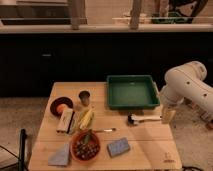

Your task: Place sponge in tray

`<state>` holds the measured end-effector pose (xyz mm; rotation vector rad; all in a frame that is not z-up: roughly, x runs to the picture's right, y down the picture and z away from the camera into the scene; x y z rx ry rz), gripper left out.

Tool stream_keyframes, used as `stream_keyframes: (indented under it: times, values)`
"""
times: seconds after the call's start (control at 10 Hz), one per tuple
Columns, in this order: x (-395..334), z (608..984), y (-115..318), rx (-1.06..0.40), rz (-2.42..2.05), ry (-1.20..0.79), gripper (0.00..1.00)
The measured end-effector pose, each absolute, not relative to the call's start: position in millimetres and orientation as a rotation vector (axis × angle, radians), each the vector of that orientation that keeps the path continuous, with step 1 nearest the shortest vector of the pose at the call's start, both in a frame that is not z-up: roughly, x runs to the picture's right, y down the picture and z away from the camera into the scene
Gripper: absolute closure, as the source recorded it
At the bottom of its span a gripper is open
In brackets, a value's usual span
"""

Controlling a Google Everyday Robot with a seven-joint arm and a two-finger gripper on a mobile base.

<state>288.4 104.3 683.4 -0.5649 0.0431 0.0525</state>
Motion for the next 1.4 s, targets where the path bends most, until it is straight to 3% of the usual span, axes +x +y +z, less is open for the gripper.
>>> stream_keyframes:
  times: [1.4]
  values:
    - [252.0,682.3,124.5,-0.584,-0.113,0.056,0.2]
